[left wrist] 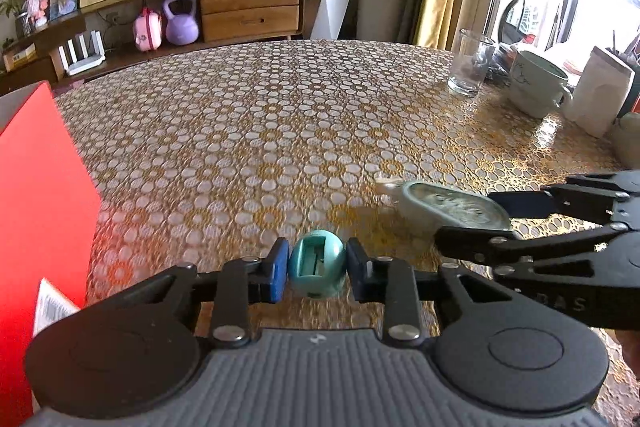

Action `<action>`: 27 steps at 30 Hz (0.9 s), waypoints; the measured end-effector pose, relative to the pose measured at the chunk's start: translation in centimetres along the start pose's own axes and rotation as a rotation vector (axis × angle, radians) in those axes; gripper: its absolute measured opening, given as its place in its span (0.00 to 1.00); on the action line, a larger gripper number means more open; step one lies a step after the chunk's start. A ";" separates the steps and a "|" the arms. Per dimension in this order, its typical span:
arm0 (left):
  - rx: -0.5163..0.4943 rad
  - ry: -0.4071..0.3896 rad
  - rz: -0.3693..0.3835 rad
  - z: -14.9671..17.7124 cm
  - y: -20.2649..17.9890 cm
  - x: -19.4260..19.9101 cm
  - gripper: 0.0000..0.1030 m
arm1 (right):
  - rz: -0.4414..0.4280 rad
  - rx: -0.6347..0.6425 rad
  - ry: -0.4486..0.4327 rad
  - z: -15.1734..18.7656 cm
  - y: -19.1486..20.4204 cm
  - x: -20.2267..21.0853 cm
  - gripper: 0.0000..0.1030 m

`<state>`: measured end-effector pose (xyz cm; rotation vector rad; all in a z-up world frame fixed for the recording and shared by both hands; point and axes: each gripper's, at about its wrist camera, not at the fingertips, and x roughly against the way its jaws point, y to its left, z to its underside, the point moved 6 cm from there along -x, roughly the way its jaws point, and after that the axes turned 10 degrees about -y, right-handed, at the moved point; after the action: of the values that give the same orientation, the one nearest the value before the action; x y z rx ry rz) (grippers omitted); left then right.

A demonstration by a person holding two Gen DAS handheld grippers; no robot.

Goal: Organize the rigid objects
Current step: 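Grasp the teal object with the left tool while the right tool grasps the pale green tape dispenser, then carry the teal object and tape dispenser into the red box and open both tools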

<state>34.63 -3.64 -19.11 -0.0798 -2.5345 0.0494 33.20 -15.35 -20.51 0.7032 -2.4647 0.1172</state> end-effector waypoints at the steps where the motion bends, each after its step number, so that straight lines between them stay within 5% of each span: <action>1: -0.001 0.000 0.001 0.0 0.0 0.4 0.29 | 0.002 -0.008 -0.009 0.0 0.3 0.6 0.51; 27: 0.035 -0.131 -0.002 -4.8 3.9 15.7 0.30 | -0.013 0.042 -0.150 -6.4 10.8 12.4 0.51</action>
<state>24.64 1.42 -6.45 -0.0616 -2.6630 0.1008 22.20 -10.28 -7.64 0.7706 -2.6064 0.1155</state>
